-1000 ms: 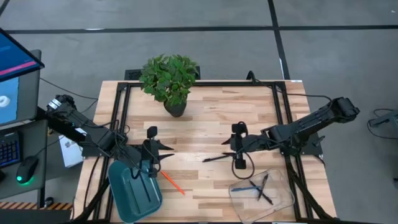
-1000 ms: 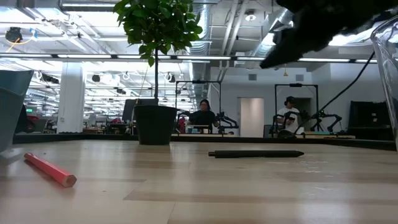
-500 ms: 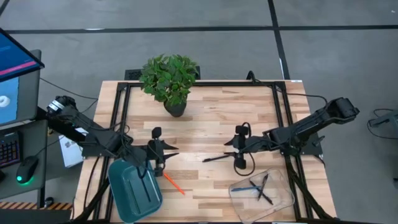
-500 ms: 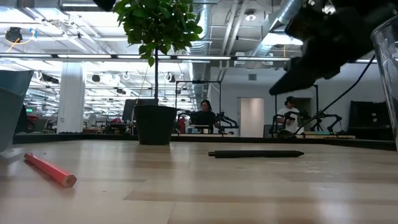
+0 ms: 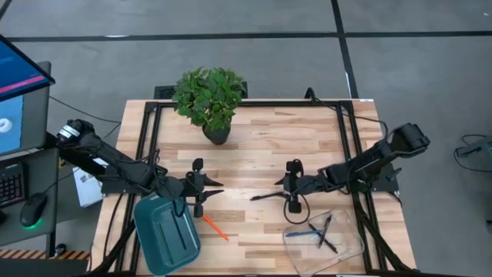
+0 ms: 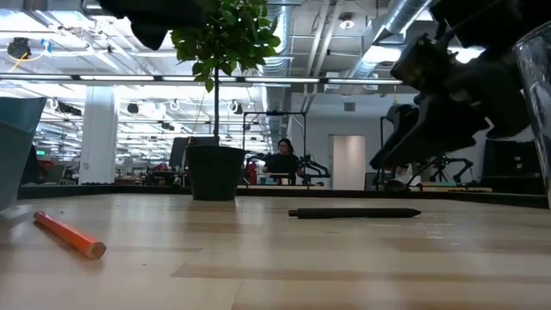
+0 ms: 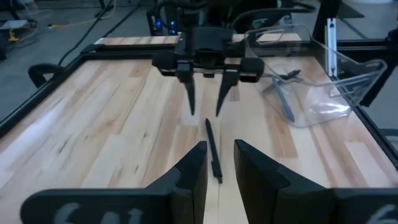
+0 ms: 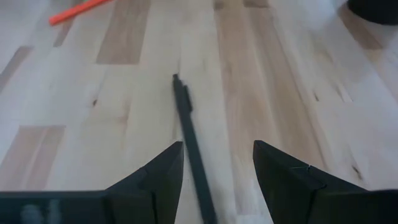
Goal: Sort pens & pencils
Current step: Put the black pen into the transparent bin
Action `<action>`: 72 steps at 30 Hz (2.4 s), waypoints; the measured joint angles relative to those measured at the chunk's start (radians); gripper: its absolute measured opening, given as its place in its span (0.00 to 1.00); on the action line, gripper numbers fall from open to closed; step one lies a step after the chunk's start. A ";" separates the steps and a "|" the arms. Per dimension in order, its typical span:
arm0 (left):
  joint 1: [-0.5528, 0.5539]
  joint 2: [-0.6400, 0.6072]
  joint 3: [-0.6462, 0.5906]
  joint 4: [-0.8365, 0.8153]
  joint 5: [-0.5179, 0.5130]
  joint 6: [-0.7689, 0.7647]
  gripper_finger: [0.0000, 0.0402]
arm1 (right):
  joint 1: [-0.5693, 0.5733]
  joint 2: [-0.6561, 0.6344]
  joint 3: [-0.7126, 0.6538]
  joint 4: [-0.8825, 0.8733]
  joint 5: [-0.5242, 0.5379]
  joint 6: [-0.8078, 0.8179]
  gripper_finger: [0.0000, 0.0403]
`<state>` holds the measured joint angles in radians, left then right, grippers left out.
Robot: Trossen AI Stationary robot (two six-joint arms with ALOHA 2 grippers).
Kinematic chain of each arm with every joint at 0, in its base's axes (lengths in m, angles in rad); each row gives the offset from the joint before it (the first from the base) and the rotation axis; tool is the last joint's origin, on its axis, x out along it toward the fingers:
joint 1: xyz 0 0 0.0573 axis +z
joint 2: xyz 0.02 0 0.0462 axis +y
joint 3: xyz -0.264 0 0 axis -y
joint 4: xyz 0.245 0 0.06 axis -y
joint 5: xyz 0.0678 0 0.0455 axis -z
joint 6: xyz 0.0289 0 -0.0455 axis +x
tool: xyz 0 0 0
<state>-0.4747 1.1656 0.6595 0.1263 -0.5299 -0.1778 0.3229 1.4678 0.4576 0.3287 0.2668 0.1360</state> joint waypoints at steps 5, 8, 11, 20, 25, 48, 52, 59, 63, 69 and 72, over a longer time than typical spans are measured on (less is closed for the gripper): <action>-0.001 0.000 -0.011 0.004 0.002 -0.018 0.18 | 0.005 0.037 0.000 0.025 0.000 -0.013 0.54; -0.001 0.000 -0.011 0.023 0.006 -0.009 0.18 | 0.009 0.065 0.000 0.048 -0.001 -0.022 0.54; -0.001 0.000 -0.011 0.028 0.023 -0.005 0.18 | 0.018 0.096 0.000 0.099 -0.004 -0.049 0.54; -0.001 0.000 -0.011 0.067 0.033 0.013 0.18 | 0.019 0.112 -0.052 0.158 -0.009 -0.084 0.54; -0.001 0.000 -0.011 0.079 0.035 0.027 0.18 | 0.019 0.089 -0.161 0.373 -0.010 -0.046 0.54; -0.001 0.000 -0.011 0.179 0.054 0.089 0.18 | 0.035 0.091 -0.202 0.412 -0.011 -0.012 0.54; -0.001 0.000 -0.011 0.179 0.054 0.089 0.18 | 0.044 0.109 -0.201 0.423 -0.007 0.010 0.54; -0.001 0.000 -0.011 0.171 0.054 0.089 0.18 | 0.041 0.219 -0.201 0.564 -0.004 0.013 0.54; -0.001 0.000 -0.011 0.170 0.054 0.089 0.18 | 0.042 0.315 -0.201 0.668 -0.004 0.013 0.54; -0.001 0.000 -0.011 0.170 0.054 0.089 0.18 | 0.042 0.475 -0.201 0.869 0.002 0.025 0.54; -0.001 0.000 -0.011 0.170 0.054 0.089 0.18 | 0.042 0.543 -0.201 0.975 0.004 0.025 0.54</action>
<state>-0.4759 1.1652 0.6487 0.2966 -0.4759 -0.0891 0.3645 2.0113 0.2562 1.3041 0.2712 0.1609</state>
